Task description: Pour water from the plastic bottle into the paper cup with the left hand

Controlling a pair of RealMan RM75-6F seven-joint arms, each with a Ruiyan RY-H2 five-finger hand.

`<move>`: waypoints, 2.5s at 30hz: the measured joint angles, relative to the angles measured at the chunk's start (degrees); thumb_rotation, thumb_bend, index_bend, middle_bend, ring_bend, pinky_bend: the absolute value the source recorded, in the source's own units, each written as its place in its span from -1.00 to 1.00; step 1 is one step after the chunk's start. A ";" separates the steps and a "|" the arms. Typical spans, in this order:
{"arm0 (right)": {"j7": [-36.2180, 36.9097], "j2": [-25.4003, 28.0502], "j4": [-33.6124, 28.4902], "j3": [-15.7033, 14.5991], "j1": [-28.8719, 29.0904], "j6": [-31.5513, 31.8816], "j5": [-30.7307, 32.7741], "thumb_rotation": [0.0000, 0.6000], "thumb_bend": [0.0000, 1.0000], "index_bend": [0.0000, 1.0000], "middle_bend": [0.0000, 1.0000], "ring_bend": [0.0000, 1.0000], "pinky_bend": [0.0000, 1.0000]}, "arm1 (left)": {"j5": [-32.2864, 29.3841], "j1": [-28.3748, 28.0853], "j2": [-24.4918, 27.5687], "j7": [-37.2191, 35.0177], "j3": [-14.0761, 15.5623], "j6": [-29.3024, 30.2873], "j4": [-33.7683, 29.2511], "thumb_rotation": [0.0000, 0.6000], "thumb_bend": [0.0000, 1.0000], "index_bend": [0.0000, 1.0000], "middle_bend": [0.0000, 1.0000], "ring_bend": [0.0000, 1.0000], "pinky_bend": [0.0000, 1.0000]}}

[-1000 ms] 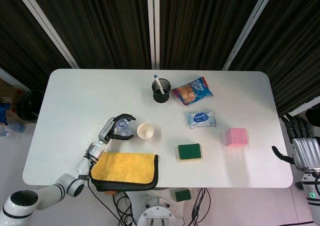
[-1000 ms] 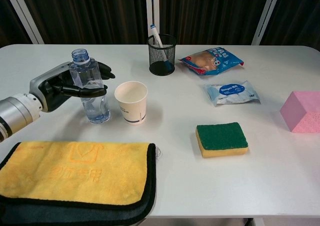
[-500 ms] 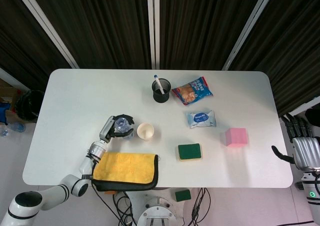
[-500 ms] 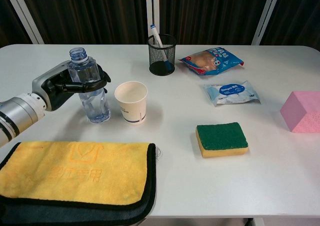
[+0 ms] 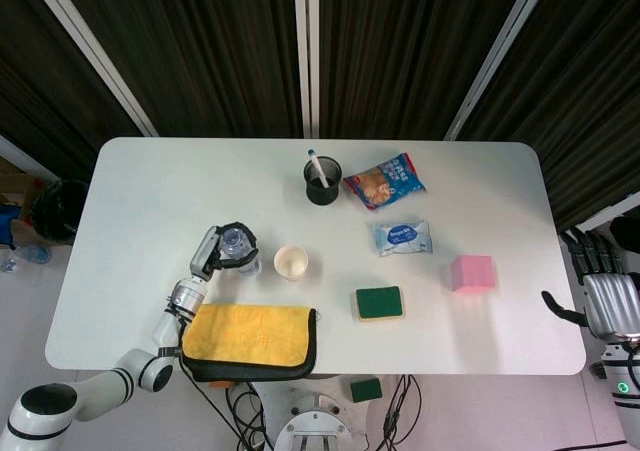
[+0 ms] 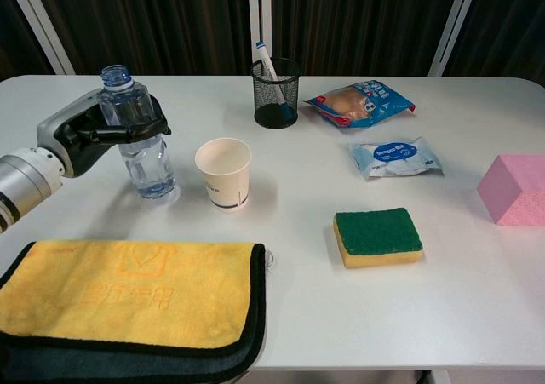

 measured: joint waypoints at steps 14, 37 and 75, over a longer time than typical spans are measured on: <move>0.05 -0.01 -0.13 0.09 0.09 -0.02 -0.01 0.94 -0.55 -1.00 -1.00 -1.00 -1.00 | -0.29 0.48 2.05 8.79 -1.35 2.63 -2.59 1.00 -0.31 0.53 0.51 0.21 -0.03; 0.13 1.14 -1.22 0.80 -0.07 1.52 -0.39 0.94 -0.55 -1.00 -1.00 -1.00 -1.00 | 1.75 -0.45 0.58 48.31 -0.14 7.75 2.05 1.00 -0.27 0.60 0.51 0.22 -0.08; 0.43 0.41 0.43 0.77 0.26 0.39 0.39 0.95 -0.55 -1.00 -1.00 -1.00 -1.00 | 0.77 -4.60 1.52 92.19 -0.85 6.75 -7.39 1.00 -0.26 0.63 0.53 0.22 -0.08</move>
